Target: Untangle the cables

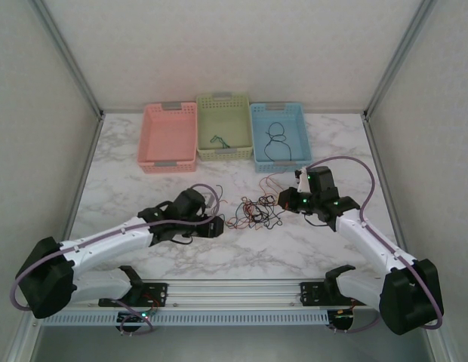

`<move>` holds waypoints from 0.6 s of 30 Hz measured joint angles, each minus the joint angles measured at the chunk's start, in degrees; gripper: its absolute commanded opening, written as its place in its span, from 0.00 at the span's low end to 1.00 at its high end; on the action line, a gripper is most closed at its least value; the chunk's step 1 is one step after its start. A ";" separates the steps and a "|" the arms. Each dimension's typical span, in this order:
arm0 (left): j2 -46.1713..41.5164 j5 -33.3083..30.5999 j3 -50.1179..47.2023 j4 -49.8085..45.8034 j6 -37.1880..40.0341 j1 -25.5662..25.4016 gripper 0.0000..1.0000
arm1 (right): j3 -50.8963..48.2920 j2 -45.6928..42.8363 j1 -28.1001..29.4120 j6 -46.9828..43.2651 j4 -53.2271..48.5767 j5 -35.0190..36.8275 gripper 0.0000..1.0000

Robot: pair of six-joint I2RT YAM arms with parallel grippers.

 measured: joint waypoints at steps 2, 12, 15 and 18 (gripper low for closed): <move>0.00 -0.07 0.15 1.07 0.70 -1.86 0.52 | -0.09 0.42 0.00 0.02 0.28 0.50 0.00; 14.10 0.94 9.31 7.13 4.33 -4.17 0.43 | -0.76 0.72 0.00 0.11 0.33 1.46 0.00; 17.81 1.11 12.57 8.46 4.07 -4.20 0.41 | -0.79 0.74 0.00 0.31 0.31 2.08 0.00; 20.59 1.11 15.34 9.68 3.06 -4.26 0.41 | -0.79 0.74 0.00 0.44 0.28 2.27 0.00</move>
